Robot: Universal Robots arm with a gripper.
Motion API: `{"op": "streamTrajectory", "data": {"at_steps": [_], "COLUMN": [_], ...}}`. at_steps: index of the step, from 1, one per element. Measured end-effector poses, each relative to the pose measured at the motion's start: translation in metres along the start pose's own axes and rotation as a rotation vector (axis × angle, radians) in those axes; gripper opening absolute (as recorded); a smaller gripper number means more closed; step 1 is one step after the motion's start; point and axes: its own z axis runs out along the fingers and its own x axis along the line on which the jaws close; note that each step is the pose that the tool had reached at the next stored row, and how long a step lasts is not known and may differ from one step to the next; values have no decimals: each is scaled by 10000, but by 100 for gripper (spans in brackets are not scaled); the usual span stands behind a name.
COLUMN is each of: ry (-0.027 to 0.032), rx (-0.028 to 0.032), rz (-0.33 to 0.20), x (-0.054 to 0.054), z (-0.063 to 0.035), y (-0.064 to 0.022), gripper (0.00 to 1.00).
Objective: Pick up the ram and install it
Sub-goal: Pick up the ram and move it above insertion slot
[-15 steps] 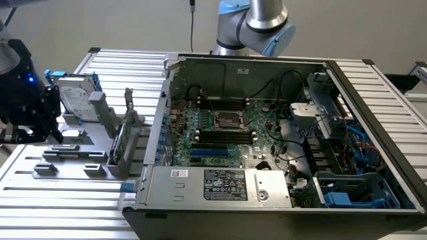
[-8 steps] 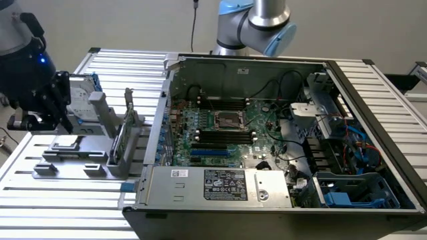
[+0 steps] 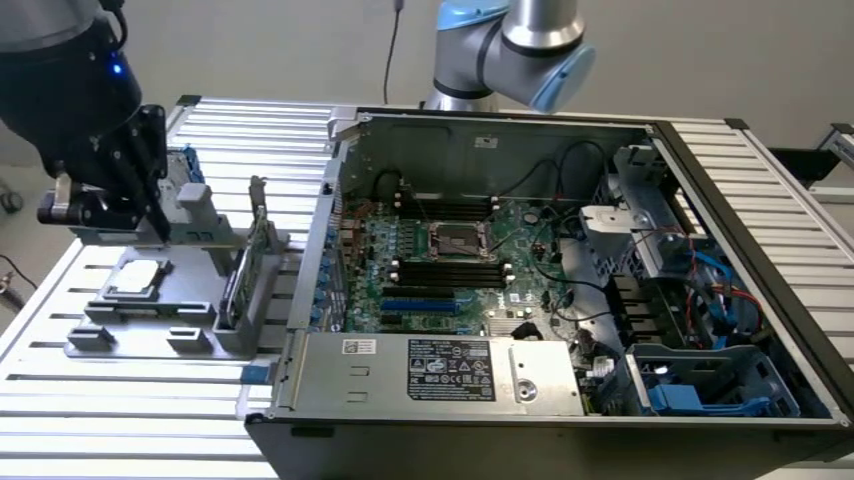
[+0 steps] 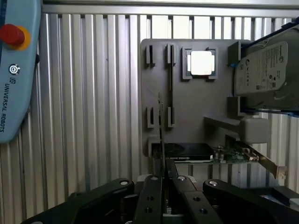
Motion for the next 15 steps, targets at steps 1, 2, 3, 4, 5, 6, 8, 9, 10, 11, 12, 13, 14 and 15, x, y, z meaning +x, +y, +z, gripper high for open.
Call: {"op": "streamTrajectory", "data": {"at_steps": [1,2,3,4,5,6,8,9,10,11,12,13,14,15], "ry": [0,-1,-2,-2,-1,0,-1,0,0,0,0,0,0,-1], "rx": [-4,-7,-11,-16,-22,-28,-36,-40,-42,-44,-45,-44,-44,-44], "rz": [2,1,1,1,1,2,3,2,2,2,4,3,2,2], "x": [-3,-6,-9,-12,-14,-17,-22,-25,-27,-30,-33,-35,-38,-42], "z": [-43,-83,-120,-157,-194,-229,-289,-314,-336,-353,-367,-376,-382,-384], "y": [-43,-88,-131,-176,-221,-265,-354,-398,-447,-491,-535,-580,-624,-670], "gripper": [14,14,14,14,14,14,14,14,14,14,14,14,14,14]}}
